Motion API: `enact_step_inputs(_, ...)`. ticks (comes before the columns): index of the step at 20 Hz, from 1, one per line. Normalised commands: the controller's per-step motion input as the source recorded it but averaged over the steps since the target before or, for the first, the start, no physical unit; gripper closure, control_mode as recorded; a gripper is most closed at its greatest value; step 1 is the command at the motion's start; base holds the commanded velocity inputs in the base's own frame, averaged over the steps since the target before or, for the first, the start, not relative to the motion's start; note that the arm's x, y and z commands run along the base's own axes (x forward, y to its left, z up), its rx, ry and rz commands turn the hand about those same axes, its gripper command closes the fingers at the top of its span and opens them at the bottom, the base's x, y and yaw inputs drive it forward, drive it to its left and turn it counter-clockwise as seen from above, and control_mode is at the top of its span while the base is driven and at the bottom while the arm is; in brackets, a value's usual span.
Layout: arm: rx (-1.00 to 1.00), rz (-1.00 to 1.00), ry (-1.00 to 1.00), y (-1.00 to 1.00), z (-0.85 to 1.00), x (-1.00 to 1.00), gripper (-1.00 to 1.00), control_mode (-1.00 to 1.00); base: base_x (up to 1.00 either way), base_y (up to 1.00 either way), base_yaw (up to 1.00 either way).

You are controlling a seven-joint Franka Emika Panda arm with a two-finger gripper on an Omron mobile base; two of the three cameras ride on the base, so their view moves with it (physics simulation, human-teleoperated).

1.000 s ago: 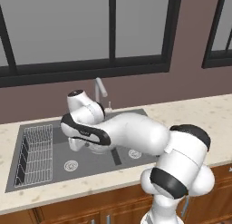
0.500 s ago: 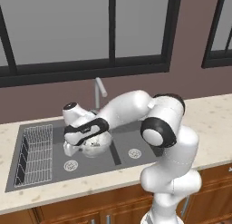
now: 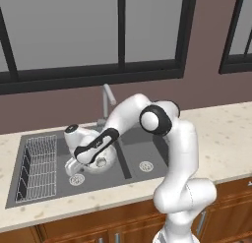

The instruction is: Pick the garlic from the cabinet and place it in the bowl. Then pick the bowl and place it in the sink. Then turn on the sink facuet.

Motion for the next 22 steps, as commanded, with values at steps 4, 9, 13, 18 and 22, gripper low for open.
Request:
enact_step_inputs(4, 0.0, -0.09, 0.0, 0.12, -0.57, 0.49, 1.0, -1.0, 0.0, 0.0, 0.0)
enact_step_inputs(9, 0.01, -0.06, 0.0, 0.02, 0.08, -0.09, -1.0, -1.0, 0.0, 0.0, 0.0)
enact_step_inputs(13, 0.07, -0.06, -0.01, 0.0, 0.58, -0.09, -1.0, -1.0, 0.0, 0.0, 0.0)
enact_step_inputs(18, 0.07, -0.05, -0.06, -0.01, 0.75, -0.33, -1.0, -1.0, 0.0, 0.0, 0.0)
enact_step_inputs(22, 0.09, -0.05, -0.1, -0.11, 0.82, -0.57, -1.0, -1.0, 0.0, 0.0, 0.0)
